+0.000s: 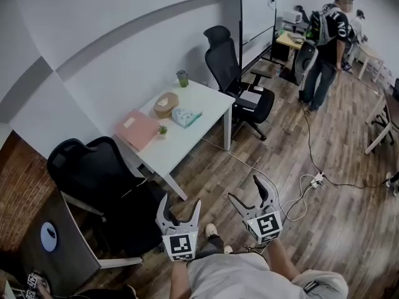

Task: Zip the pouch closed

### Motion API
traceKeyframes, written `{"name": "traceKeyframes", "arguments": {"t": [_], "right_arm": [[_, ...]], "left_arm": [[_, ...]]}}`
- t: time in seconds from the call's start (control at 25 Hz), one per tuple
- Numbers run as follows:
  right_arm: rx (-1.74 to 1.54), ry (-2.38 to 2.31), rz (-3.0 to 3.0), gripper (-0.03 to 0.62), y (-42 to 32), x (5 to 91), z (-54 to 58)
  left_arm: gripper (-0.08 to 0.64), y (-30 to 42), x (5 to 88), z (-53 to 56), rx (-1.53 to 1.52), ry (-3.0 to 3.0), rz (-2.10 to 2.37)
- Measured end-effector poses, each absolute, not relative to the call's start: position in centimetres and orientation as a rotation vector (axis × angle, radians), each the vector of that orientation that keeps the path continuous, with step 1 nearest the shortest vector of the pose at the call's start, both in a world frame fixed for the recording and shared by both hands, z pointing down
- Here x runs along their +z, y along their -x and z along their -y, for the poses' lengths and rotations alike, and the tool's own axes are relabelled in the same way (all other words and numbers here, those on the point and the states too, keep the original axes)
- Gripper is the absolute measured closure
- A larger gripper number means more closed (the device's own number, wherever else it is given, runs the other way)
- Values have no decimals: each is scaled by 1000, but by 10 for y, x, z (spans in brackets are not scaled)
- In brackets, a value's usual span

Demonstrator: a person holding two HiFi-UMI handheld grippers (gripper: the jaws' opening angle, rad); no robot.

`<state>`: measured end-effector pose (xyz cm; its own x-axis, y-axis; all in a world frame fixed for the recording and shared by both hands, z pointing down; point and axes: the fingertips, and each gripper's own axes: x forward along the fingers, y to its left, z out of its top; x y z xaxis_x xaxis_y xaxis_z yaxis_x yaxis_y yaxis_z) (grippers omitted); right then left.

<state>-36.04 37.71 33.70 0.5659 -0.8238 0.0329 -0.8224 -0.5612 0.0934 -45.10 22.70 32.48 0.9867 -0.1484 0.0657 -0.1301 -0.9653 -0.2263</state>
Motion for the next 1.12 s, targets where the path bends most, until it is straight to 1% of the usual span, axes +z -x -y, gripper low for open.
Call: {"name": "traceKeyframes", "arguments": {"t": [0.36, 1.12], "right_arm": [[0, -2649, 1414, 202, 323, 345, -349], [73, -2652, 1305, 202, 226, 352, -263]], "left_arm": [[175, 413, 335, -200, -125, 2924, -220], [178, 310, 332, -104, -110, 2950, -146]]}}
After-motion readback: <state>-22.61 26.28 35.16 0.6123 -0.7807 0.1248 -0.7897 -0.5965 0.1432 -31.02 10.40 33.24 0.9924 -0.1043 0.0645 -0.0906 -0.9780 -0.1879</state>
